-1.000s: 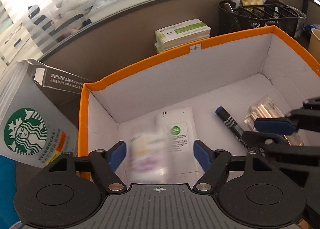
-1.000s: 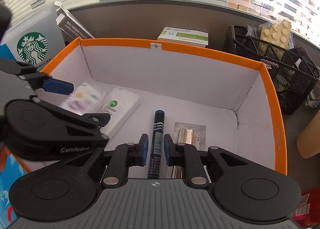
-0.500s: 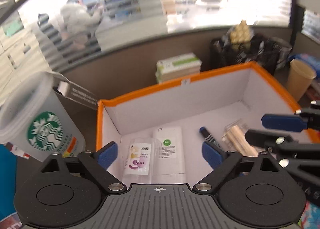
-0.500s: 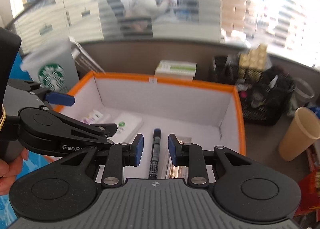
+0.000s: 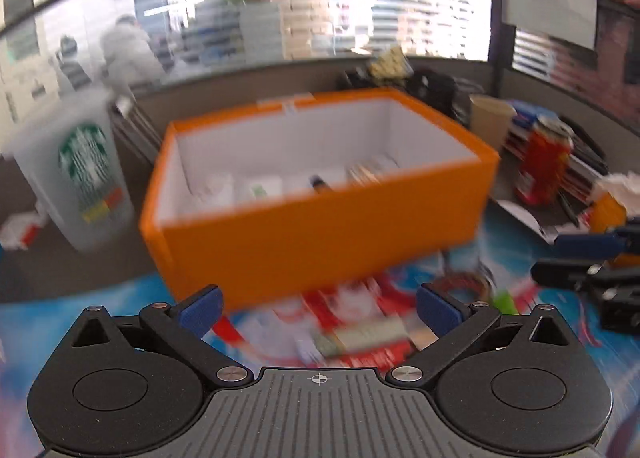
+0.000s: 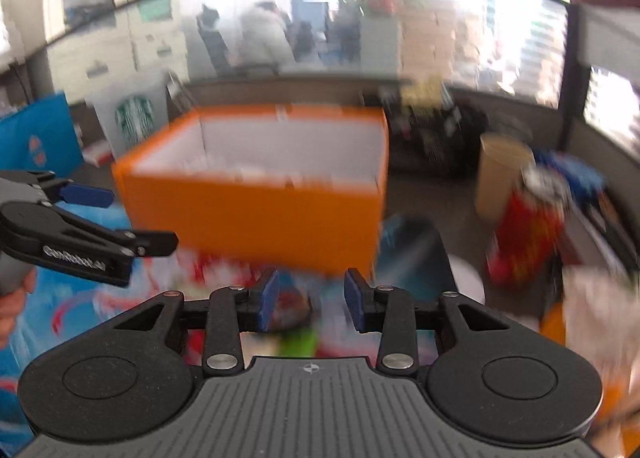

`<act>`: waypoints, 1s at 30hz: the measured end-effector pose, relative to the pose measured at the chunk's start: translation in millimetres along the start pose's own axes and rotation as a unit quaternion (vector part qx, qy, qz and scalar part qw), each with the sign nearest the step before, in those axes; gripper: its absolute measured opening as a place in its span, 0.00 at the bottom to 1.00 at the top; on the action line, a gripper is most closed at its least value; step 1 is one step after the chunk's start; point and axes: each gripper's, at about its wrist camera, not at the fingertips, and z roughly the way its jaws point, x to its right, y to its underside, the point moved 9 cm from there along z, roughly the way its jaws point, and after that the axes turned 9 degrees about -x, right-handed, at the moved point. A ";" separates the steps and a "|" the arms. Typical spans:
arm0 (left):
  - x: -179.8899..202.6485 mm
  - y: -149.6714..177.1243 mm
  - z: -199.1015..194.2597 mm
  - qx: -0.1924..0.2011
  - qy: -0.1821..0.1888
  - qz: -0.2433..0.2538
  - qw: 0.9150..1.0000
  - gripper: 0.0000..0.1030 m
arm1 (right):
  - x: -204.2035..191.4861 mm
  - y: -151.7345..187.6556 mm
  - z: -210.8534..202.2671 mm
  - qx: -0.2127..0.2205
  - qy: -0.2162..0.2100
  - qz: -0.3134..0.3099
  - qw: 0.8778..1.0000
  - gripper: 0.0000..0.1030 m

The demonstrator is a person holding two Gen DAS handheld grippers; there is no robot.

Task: Organize rigid objects
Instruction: 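Lift both open tools out of the orange box, then grasp the cream lotion tube with the left tool while the right tool grasps the green tube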

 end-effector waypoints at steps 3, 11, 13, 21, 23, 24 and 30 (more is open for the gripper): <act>-2.3 14.4 8.3 -0.015 -0.005 -0.011 1.000 1.00 | 2.2 27.5 11.5 -0.028 0.008 0.008 1.000 0.33; -41.2 33.6 1.8 -0.027 -0.044 -0.061 0.997 1.00 | -6.5 51.0 23.0 -0.055 -0.032 0.030 0.998 0.36; -49.2 35.9 -1.6 -0.028 -0.047 -0.075 0.996 1.00 | -12.3 54.6 25.8 -0.060 -0.031 0.021 0.997 0.36; -12.1 43.3 1.5 -0.042 -0.023 -0.039 0.998 1.00 | -39.0 71.1 16.7 -0.050 0.075 -0.112 0.990 0.19; 4.1 44.4 4.1 -0.044 -0.012 -0.025 0.999 1.00 | -38.6 75.8 12.4 -0.046 0.096 -0.132 0.985 0.18; 11.6 44.9 5.2 -0.045 -0.008 -0.018 0.999 1.00 | -38.2 78.5 10.4 -0.044 0.099 -0.135 0.985 0.16; 42.9 44.7 5.0 -0.033 -0.011 0.015 0.999 1.00 | -27.7 95.2 1.8 -0.044 0.113 -0.146 0.982 0.11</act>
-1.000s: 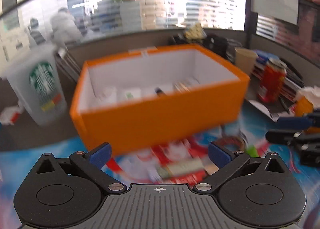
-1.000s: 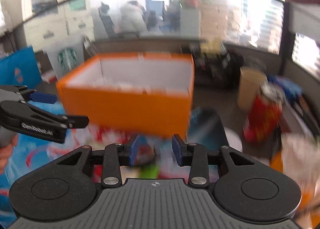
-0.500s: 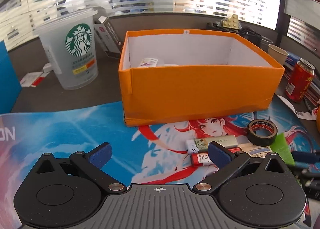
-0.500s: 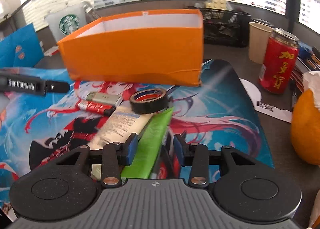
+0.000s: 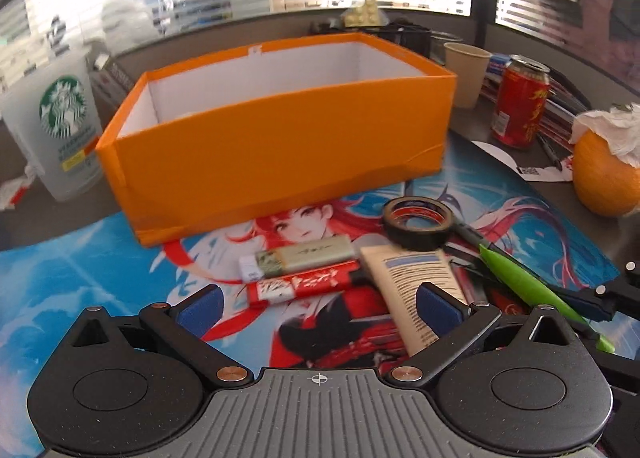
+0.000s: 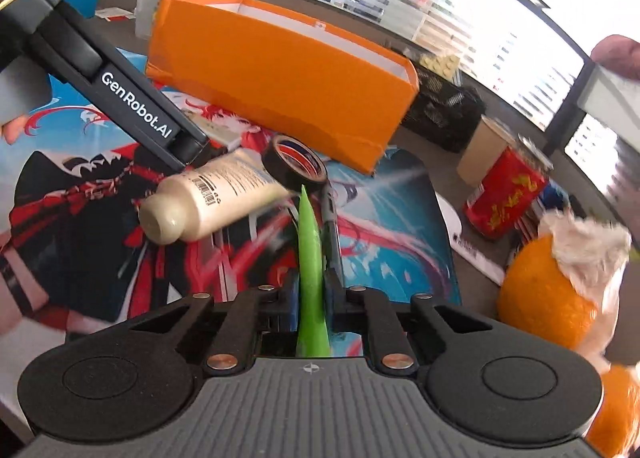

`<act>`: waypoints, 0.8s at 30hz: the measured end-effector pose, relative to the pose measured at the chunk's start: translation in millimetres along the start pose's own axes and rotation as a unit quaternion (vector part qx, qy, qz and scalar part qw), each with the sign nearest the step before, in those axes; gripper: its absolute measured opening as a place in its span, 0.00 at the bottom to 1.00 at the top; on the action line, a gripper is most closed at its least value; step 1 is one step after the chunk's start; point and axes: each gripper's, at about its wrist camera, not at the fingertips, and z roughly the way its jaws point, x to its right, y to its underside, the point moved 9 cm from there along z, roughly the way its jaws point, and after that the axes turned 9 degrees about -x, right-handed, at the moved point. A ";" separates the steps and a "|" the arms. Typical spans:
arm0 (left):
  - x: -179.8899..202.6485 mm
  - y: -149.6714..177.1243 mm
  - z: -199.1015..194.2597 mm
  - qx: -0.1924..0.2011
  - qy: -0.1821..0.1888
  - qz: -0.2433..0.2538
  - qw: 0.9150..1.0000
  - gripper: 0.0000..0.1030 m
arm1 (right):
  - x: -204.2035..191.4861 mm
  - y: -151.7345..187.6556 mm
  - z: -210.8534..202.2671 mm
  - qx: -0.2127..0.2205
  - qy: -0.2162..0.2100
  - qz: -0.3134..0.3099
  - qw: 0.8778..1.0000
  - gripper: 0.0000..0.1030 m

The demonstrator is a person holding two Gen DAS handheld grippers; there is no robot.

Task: Organize rigid objects
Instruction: 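Grasp the cream lotion tube with the left tool while the right tool grasps the green tube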

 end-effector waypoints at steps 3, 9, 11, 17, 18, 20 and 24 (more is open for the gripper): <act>4.4 0.3 -2.1 0.007 -0.014 0.010 1.000 1.00 | 7.2 7.1 -1.1 0.001 -0.013 0.015 1.000 0.11; 4.1 -1.4 -1.4 0.008 -0.027 0.006 1.000 1.00 | 7.2 11.1 -2.0 0.011 -0.027 0.019 0.999 0.12; 3.4 -1.3 -2.4 -0.001 -0.020 -0.005 1.000 1.00 | 7.5 11.9 -2.4 0.014 -0.033 0.026 0.999 0.12; 28.4 4.6 -13.3 0.002 0.005 0.021 1.000 1.00 | 10.7 12.6 -3.9 0.017 -0.048 0.048 0.998 0.12; 33.1 6.9 -9.6 -0.006 0.005 0.027 1.000 1.00 | 10.8 12.4 -3.9 0.018 -0.048 0.049 0.997 0.13; 41.6 13.0 -1.0 -0.022 0.022 0.028 0.999 1.00 | 11.2 12.7 -3.4 0.018 -0.048 0.051 0.997 0.13; 46.2 21.8 21.0 -0.033 0.050 0.021 0.998 1.00 | 14.6 13.9 -4.1 0.025 -0.036 0.054 0.998 0.33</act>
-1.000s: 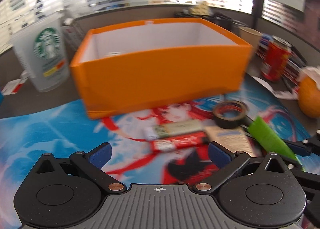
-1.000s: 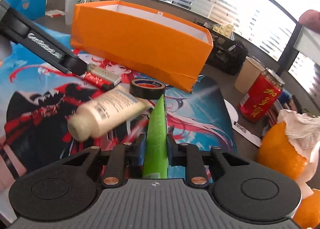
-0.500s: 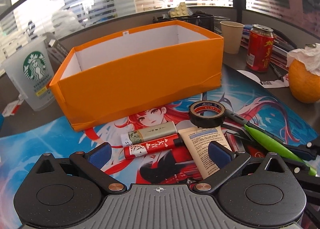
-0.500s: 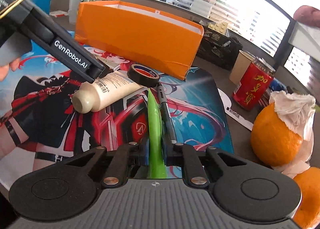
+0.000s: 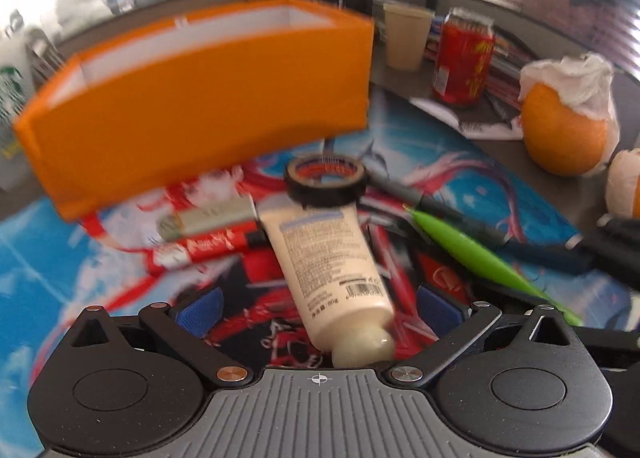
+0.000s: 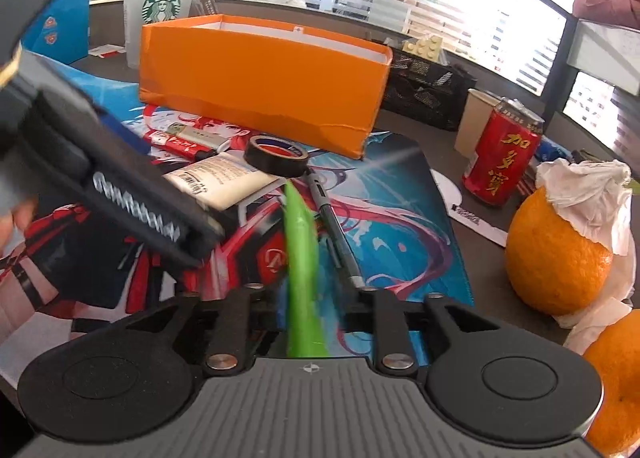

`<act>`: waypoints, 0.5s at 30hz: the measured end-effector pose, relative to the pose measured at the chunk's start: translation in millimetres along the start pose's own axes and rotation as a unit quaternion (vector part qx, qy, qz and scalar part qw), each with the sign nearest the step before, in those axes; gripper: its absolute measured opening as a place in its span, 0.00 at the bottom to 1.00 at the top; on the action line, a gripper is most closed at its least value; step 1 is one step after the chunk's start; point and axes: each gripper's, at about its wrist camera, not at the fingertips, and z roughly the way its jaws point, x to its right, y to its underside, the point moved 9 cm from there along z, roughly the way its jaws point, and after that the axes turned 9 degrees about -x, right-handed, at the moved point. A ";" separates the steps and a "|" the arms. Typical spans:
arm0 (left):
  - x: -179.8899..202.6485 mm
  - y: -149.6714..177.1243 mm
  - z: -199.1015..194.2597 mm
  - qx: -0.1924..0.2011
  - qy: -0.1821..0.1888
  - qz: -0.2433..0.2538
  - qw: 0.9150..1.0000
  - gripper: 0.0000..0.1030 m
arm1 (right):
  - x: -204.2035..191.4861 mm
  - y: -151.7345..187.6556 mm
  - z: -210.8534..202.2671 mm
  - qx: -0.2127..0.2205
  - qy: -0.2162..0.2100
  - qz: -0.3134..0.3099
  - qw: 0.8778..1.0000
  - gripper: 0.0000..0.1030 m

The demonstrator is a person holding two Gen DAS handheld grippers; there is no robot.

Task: Organize rigid objects
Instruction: 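Grasp the cream lotion tube with the left tool while the right tool grasps the green tube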

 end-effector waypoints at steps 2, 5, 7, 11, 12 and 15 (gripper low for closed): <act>-4.4 -0.9 1.5 0.015 -0.005 -0.010 1.000 1.00 | 3.3 0.5 0.1 0.003 -0.001 0.006 1.000 0.35; -9.4 -4.3 4.1 0.025 -0.007 -0.010 1.000 1.00 | 4.9 0.2 0.7 0.006 -0.014 0.017 1.000 0.35; -12.7 -6.1 5.2 0.038 -0.007 -0.009 0.999 0.97 | 4.9 -0.5 1.4 0.009 -0.025 0.022 0.999 0.34; -11.7 -10.4 -3.5 0.054 -0.010 -0.001 0.998 0.45 | 2.1 -1.5 1.9 0.012 -0.048 0.033 0.998 0.23; -11.1 -11.2 -2.8 0.053 -0.014 0.000 0.999 0.45 | 2.2 -1.8 1.9 0.013 -0.049 0.036 0.998 0.23; -13.6 -11.0 -3.4 0.051 -0.006 -0.003 0.999 0.45 | 3.5 -2.0 2.6 0.014 -0.055 0.047 0.997 0.22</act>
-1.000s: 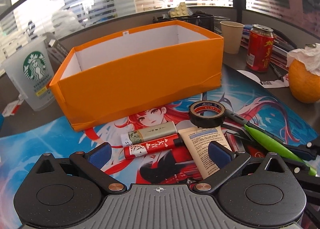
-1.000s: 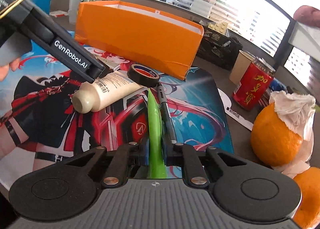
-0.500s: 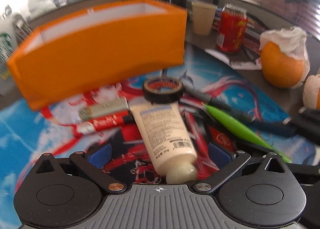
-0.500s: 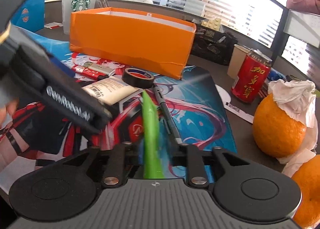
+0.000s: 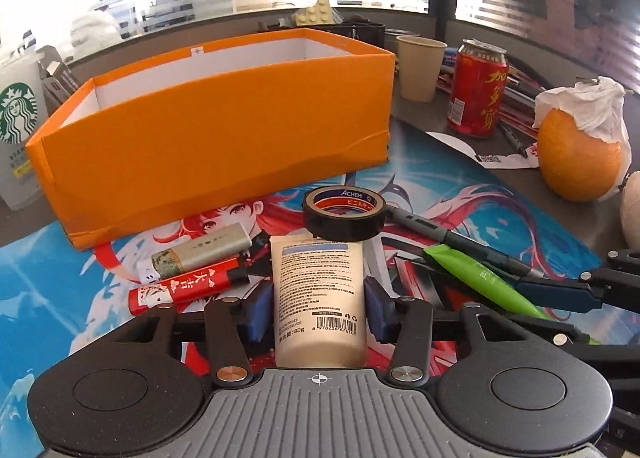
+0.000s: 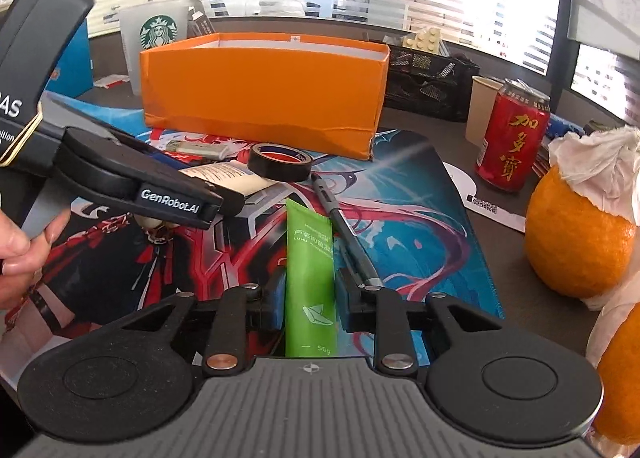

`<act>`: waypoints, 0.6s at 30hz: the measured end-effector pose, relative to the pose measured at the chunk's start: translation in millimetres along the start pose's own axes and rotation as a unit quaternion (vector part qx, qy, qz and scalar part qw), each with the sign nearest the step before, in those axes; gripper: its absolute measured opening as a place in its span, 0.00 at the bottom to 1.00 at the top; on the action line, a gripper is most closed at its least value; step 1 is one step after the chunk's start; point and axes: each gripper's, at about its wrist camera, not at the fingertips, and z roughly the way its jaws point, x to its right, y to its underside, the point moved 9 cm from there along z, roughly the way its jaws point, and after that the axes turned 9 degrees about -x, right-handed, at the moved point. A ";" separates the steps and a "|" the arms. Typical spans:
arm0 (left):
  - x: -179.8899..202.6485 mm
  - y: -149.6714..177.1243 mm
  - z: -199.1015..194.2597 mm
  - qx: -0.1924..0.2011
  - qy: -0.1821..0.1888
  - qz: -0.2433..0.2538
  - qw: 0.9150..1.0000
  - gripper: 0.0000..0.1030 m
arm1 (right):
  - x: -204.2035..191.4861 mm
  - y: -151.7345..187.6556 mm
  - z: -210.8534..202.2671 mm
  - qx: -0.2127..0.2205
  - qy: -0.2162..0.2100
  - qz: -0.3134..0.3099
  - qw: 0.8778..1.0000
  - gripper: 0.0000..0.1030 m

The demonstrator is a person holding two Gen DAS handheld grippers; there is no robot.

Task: Organize rigid objects
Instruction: 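Grasp the cream lotion tube with the left tool while the right tool grasps the green tube, then carry the cream tube with the left tool while the right tool carries the green tube to the box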

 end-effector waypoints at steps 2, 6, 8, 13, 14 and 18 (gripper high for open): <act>-1.1 1.6 -1.2 0.000 0.005 -0.008 1.000 0.44 | 2.4 0.4 -0.4 0.000 -0.009 0.014 1.000 0.22; -1.8 6.9 -8.0 -0.005 0.020 -0.018 1.000 0.44 | 7.2 -0.7 -1.9 0.000 -0.048 0.054 0.997 0.21; -4.0 8.6 -13.5 -0.002 0.022 -0.022 1.000 0.44 | 6.9 -2.3 -3.6 0.001 -0.078 0.073 0.994 0.17; -18.7 8.2 -33.9 0.018 0.011 -0.037 0.999 0.44 | 0.8 -5.5 -6.1 -0.005 -0.128 0.099 0.987 0.10; -22.5 8.9 -35.7 0.018 0.009 -0.041 0.999 0.44 | -0.4 -6.1 -5.8 -0.005 -0.126 0.097 0.987 0.10; -35.5 15.3 -37.8 0.014 0.009 -0.060 0.998 0.44 | -0.5 -8.8 -4.1 -0.008 -0.141 0.114 0.983 0.10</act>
